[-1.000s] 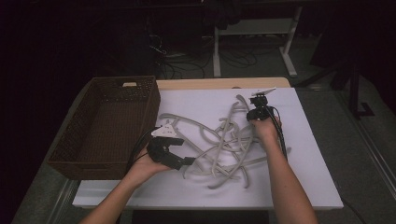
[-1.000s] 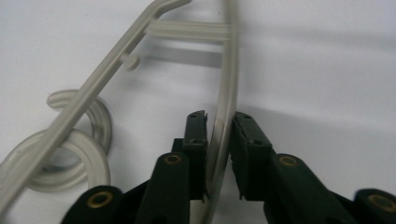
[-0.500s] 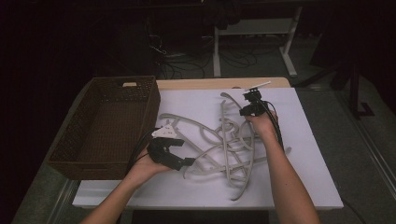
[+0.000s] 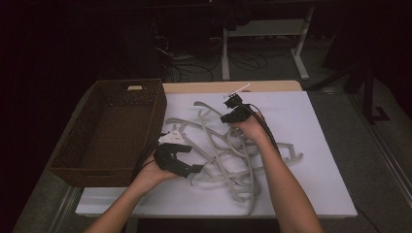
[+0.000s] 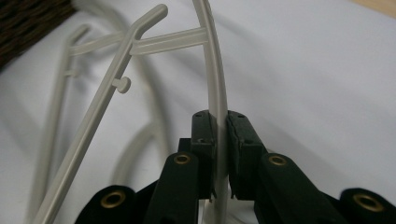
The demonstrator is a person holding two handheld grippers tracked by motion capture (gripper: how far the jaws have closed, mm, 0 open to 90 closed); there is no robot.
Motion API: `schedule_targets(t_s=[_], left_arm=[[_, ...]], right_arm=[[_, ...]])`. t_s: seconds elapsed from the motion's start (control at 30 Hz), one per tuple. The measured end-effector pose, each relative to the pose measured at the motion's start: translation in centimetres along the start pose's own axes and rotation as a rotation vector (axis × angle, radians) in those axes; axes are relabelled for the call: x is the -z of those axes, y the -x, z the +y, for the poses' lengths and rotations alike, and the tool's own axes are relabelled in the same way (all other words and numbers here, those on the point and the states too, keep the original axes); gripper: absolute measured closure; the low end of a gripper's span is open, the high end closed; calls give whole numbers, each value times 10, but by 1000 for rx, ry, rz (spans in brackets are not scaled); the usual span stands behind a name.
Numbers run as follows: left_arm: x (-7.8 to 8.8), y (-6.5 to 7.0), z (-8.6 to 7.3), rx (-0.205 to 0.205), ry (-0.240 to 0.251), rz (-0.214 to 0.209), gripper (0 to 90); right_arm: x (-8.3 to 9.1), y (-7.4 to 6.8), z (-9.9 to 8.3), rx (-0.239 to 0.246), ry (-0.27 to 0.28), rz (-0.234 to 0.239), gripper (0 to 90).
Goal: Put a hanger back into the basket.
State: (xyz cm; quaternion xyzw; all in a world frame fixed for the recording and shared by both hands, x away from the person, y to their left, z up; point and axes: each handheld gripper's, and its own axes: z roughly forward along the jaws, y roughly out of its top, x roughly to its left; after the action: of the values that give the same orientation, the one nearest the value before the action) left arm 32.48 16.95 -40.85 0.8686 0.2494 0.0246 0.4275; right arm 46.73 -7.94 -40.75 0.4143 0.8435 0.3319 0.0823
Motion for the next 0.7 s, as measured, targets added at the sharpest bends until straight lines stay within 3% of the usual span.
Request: schedule_targets(t_s=[0.13,0.3,0.37,0.53,0.7], left_arm=[[-1,0,0,0,-3,-1,115],[-3,0,-1,1,-10,-3,115],[-3,0,-1,-2,-11,-4,115],[-4,-1,-3,2,-16,-4,115],[-4,-1,-3,9,-13,-5,115]], right_arm=[[-14,-14,2,72,-32,26,811],[-30,-22,-1,113,-72,40,796],[-32,-24,-2,114,-76,40,694],[-16,-25,-3,92,-38,23,573],[13,-23,-16,69,-26,-11,547]])
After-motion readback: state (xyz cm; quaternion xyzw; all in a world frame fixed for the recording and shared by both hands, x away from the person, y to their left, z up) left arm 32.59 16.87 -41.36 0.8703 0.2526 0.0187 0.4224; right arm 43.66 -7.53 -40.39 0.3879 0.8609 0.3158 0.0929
